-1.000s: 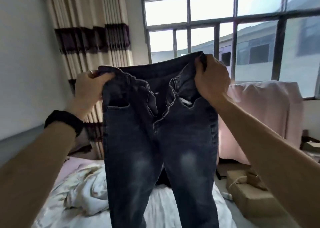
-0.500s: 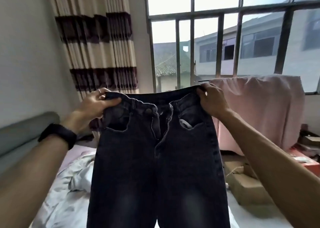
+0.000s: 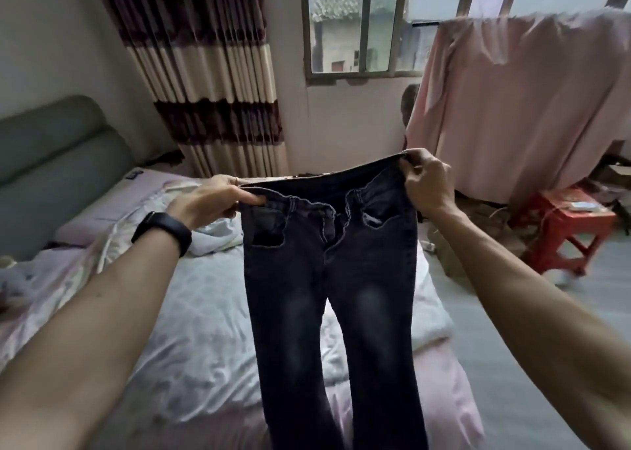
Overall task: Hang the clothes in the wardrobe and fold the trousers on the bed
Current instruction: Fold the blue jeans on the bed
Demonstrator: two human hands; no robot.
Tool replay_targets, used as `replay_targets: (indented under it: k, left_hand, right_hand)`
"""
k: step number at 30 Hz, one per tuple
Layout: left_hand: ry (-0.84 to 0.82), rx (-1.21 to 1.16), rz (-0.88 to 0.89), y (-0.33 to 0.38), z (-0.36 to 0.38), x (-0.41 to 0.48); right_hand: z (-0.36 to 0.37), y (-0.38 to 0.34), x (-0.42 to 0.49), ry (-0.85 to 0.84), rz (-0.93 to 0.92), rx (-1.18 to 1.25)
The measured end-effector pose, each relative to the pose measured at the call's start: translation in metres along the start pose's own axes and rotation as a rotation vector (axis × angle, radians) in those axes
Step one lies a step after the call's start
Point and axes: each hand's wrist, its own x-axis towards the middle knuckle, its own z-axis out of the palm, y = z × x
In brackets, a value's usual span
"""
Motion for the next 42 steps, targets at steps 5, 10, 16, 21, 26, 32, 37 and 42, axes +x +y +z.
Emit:
replay_targets:
  k: [5, 10, 16, 21, 26, 32, 37, 42]
  left_hand:
    - [0.197, -0.058, 0.06, -0.012, 0.035, 0.011]
    - [0.09, -0.171, 0.044, -0.01, 0.051, 0.018]
    - [0.058, -0.302, -0.019, -0.023, 0.044, 0.03]
    - [0.325, 0.19, 0.053, -0.081, 0.06, 0.061]
    - [0.288, 0.437, 0.002, -0.142, 0.068, 0.129]
    - [0.463, 0.513, -0.038, -0.184, 0.05, 0.306]
    - [0.513, 0.432, -0.098, -0.21, 0.04, 0.454]
    - [0.571, 0.501, -0.184, -0.267, 0.049, 0.55]
  right_hand:
    - [-0.002, 0.028, -0.021, -0.045, -0.042, -0.162]
    - [-0.001, 0.053, -0.007, -0.068, 0.142, -0.011]
    - [0.018, 0.059, -0.003, -0.081, 0.191, 0.048]
    - [0.073, 0.09, -0.035, -0.162, 0.226, 0.054]
    - [0.142, 0.138, -0.035, -0.201, 0.311, 0.026]
    - [0.27, 0.184, 0.052, -0.162, 0.334, 0.013]
    - [0.369, 0.219, 0.16, -0.096, 0.307, -0.037]
    - [0.458, 0.278, 0.2, -0.191, 0.349, -0.114]
